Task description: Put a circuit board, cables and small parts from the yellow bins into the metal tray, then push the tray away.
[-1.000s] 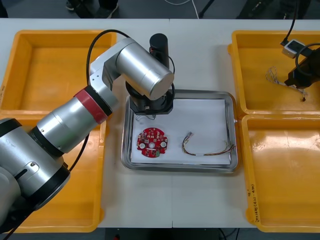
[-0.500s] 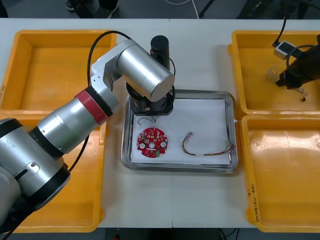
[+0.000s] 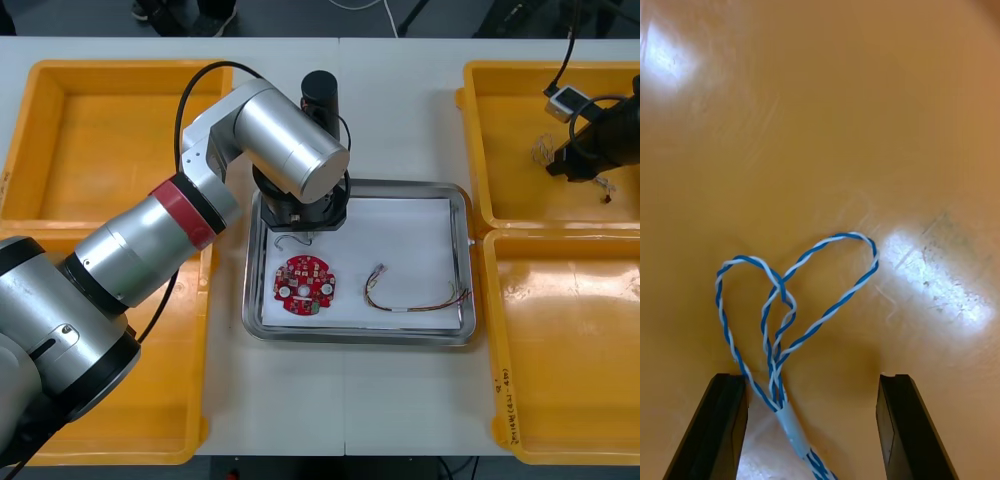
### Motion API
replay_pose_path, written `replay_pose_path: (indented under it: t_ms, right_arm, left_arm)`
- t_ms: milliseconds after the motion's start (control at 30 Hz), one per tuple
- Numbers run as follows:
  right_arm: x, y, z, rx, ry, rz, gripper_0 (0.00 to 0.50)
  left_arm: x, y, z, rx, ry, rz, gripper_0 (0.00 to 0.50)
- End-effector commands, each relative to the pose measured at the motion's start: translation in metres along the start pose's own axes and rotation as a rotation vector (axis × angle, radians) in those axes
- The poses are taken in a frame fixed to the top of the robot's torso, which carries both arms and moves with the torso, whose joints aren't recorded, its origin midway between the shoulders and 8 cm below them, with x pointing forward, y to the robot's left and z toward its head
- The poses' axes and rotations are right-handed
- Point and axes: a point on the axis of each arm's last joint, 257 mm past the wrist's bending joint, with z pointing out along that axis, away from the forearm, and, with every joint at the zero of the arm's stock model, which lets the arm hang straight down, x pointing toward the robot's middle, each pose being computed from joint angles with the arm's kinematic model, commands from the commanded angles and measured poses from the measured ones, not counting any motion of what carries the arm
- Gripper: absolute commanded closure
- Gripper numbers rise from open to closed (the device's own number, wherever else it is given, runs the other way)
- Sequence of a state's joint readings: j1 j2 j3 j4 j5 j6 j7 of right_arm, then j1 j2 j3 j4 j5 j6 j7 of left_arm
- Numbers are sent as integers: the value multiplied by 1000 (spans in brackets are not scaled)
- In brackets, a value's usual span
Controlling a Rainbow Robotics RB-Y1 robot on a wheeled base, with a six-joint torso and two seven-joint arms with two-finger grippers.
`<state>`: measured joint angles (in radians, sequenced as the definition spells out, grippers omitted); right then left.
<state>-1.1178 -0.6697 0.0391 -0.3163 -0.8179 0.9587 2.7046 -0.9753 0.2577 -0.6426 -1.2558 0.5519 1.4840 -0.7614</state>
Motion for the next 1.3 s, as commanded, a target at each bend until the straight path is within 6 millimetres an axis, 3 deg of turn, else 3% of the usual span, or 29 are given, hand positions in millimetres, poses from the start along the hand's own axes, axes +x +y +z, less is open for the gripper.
replay_pose_path:
  t_ms: [33,500,533,633,667,733,767,933,1100,1300]
  right_arm:
    - [0,-2,1,8,-18,13,0]
    - [13,4,13,5,-48,74,2]
    - [16,5,14,3,-47,77,37]
    - [17,8,16,-2,-51,87,56]
    - [21,9,17,-5,-49,93,85]
    - [21,9,17,-5,-51,96,222]
    - [22,10,18,-7,-52,98,346]
    - [22,10,18,-8,-53,101,493]
    - [13,6,14,-2,-71,94,500]
    - [-18,-1,-6,-2,-98,1,500]
  left_arm:
    - [-27,-15,-41,34,-75,17,0]
    - [-61,17,-121,48,-173,-17,0]
    - [-64,21,-126,46,-182,-20,0]
    - [-72,30,-141,46,-211,-31,0]
    - [-76,36,-150,47,-226,-37,0]
    - [-82,41,-158,56,-241,-53,0]
    - [-87,45,-164,61,-253,-63,0]
    - [-100,64,-181,70,-283,-94,0]
    - [-111,88,-195,63,-291,-77,0]
    - [-119,119,-200,41,-280,-35,0]
